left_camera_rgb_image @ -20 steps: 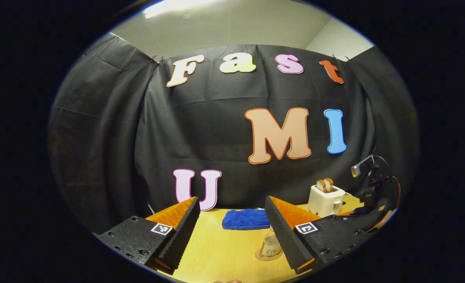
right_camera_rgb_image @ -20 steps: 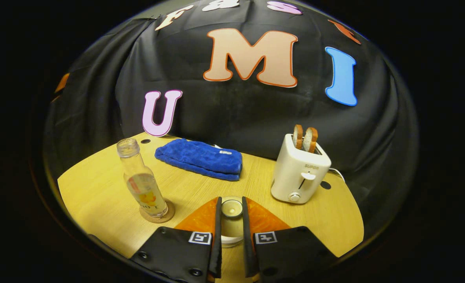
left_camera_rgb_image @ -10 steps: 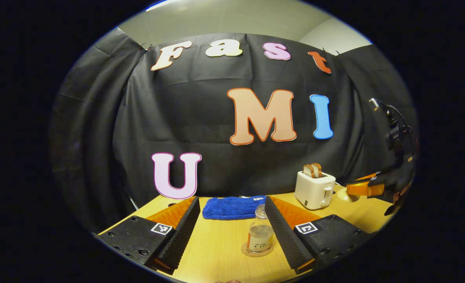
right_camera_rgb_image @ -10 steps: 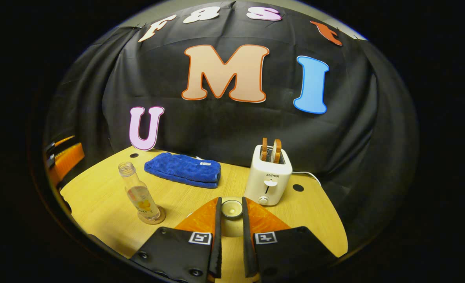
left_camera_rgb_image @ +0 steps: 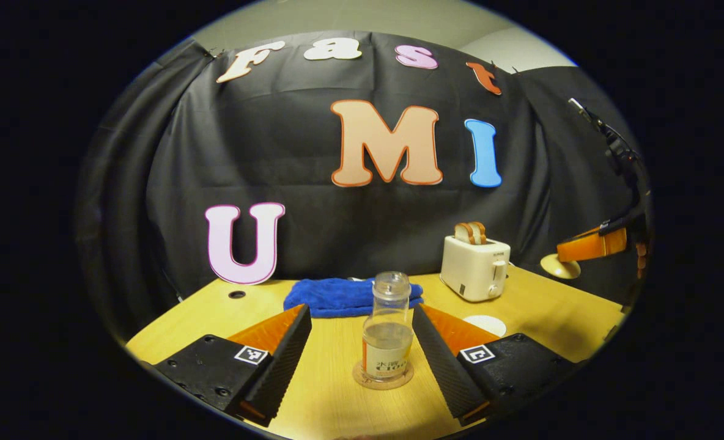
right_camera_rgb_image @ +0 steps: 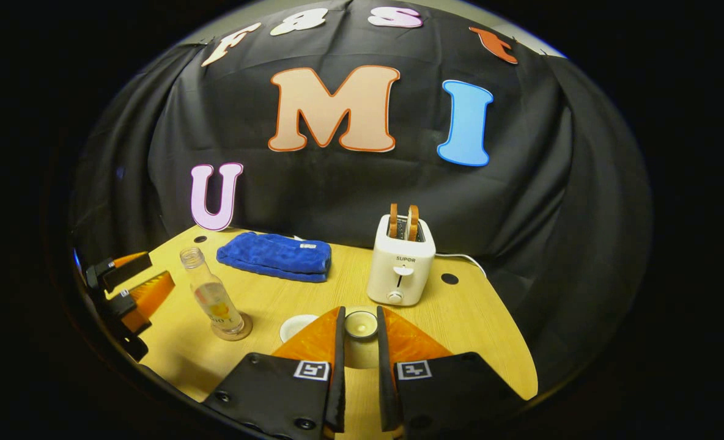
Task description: Open the teacup lid with one hand, grasp the water bottle and pour water into the teacup with the other hand; after pouring, place the water bottle on the coaster and then close the teacup lid.
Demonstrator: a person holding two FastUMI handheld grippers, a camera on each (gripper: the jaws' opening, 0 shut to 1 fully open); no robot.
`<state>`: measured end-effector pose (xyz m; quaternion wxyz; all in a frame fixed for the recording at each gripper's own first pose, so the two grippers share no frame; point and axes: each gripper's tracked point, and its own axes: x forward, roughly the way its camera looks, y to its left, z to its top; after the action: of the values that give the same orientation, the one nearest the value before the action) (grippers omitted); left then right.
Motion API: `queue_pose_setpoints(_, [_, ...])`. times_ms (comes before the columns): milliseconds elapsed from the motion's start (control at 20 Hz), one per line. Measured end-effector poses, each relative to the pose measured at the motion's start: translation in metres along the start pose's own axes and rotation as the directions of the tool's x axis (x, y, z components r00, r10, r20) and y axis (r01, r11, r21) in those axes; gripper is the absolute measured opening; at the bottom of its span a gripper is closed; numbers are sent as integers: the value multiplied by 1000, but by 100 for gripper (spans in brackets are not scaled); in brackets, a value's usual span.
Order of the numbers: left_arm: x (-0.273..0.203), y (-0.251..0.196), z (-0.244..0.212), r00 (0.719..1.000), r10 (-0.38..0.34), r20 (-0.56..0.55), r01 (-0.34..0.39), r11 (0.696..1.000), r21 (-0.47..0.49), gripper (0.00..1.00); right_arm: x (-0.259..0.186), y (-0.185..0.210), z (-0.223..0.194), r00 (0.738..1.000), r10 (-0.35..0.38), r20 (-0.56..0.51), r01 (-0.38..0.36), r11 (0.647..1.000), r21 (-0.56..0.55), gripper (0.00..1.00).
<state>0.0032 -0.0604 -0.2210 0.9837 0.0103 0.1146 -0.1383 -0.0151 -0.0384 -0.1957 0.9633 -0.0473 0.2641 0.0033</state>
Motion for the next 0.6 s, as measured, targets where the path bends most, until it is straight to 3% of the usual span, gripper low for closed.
queue_pose_setpoints(350, [29,-10,-60,995,-70,-66,71,997,10,98,-3,2,-24,998,-41,-54,38,998,-56,25])
queue_pose_setpoints(600, [46,-17,-77,991,-107,-86,107,994,1,98,-5,5,-32,996,-55,-74,49,996,-81,24])
